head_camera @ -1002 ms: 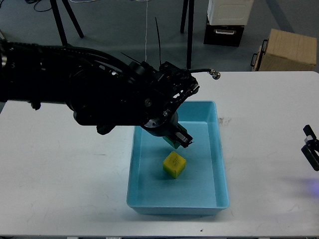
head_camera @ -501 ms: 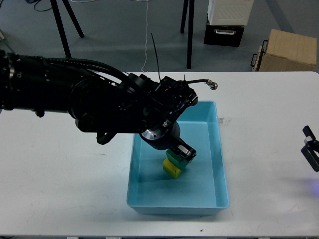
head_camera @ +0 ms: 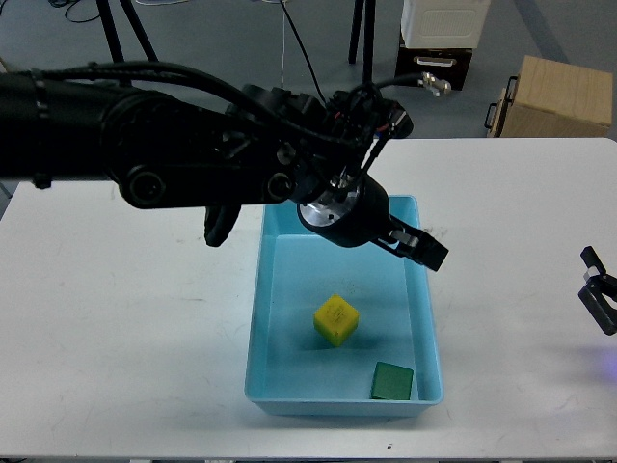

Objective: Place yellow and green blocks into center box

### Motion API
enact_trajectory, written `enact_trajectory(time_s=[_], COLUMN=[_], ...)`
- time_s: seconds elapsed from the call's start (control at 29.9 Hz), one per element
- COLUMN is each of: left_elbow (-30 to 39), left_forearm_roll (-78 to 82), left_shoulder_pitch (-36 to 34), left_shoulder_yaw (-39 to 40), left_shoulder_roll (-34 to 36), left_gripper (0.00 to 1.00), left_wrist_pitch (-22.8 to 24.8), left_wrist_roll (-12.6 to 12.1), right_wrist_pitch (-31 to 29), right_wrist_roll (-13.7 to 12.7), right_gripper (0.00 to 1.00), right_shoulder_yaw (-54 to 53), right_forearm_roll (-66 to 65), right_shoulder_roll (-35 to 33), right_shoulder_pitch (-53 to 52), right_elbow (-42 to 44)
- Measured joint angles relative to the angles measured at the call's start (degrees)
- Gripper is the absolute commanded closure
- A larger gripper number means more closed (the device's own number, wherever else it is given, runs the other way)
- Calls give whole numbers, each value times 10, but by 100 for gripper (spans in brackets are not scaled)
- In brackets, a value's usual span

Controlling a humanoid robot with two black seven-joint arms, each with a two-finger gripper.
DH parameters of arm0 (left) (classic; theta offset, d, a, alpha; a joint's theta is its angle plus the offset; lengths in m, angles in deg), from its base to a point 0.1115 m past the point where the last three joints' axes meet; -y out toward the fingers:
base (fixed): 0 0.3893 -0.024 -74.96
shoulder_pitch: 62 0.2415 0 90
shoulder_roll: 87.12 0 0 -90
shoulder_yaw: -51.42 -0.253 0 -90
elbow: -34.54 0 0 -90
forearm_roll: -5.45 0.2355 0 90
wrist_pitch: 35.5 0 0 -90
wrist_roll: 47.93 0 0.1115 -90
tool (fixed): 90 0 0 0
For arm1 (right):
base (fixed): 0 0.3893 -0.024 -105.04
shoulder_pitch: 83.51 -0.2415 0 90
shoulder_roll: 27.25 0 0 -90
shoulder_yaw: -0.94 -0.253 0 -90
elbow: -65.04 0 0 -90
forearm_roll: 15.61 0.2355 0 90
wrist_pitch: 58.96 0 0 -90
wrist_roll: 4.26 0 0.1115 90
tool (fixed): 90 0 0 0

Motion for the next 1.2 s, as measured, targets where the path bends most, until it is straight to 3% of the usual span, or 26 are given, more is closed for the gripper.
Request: enact_trajectory(time_s=[0.13,0.33,0.47,0.67,0.77,1.0,1.2], left_elbow=[-13,-96,-140,-141,-100,111,209], left_forearm_roll=[-53,-168,-217,-252,-286,-329,-346], left_shoulder_pitch=[68,182,300,505,623,947,1105], left_shoulder_yaw=[134,384,577,838,925,1050,1088], left_shoulder_roll=[66,94,101,115,117,81,-16], left_gripper=[8,5,5,3,1,0,0], left_wrist_pitch=[0,0,0,0,0,0,0], left_wrist_roll=[5,24,23,15,13,0,-16], right_wrist_pitch=[0,0,0,0,0,0,0], right_wrist_roll=[0,0,0,3,3,3,3], right_gripper=[0,0,0,0,0,0,0], right_shoulder_yaw=[2,2,1,-2,3,8,5], right_forearm_roll=[-3,-3,-4,-4,-10,-35,-39], right_shoulder_roll=[2,5,14,24,36,76,87], right_shoulder_pitch=[-3,-7,-10,-11,-12,-3,32], right_elbow=[1,11,11,8,8,-4,-26])
